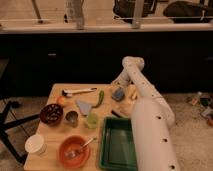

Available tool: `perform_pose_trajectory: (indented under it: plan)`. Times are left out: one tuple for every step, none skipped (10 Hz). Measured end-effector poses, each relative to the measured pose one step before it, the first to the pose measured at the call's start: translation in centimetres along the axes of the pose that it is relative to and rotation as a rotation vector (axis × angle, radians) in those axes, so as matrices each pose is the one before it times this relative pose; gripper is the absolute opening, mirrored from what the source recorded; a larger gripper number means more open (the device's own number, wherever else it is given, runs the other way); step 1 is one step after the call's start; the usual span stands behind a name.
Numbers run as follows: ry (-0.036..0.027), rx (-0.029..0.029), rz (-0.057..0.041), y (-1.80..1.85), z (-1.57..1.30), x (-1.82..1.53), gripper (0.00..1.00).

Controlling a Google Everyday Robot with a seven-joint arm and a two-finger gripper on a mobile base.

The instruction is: Place sponge in plastic cup

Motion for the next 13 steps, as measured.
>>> perform_pose_trajectory:
  plan:
    - [-0.00138,-0.00845,0.00270,0.069,0.264,0.442,0.80]
    - [-0.00292,-0.00663,0.00042,0.021,0.244,0.169,0.79]
    - [-0.00713,-0.01202,-0.00130,0.066,0.537,0.152,0.70]
    - [-0.00417,-0.00709,0.00104,0.202,0.114,0.079,0.62]
    - [0.00007,0.00000,0.00184,0.112,0.002,0.122,0.53]
    - [0.00221,0.00093,0.00242,0.171,-0.074,0.161,0.43]
    - [0.00174,0.00000,-0.00052,0.021,-0.035,0.059,0.31]
    - [0.00002,-0.00037,-0.00001,0.012,-0.038,0.003,0.22]
    - [-0.00019,-0.00017,-0.00002,0.016,-0.106,-0.001,0.12]
    - [-0.00103,-0.00047,-0.00050,0.006,-0.014,-0.038,0.04]
    - [-0.00118,-0.00009,-0.00076,-0.035,0.005,-0.055,0.00]
    - [-0.00813,0.00548,-0.00525,-0.086,-0.148,-0.248,0.00]
    - [-0.01350,0.00654,-0.00884,0.201,-1.021,-0.450,0.00]
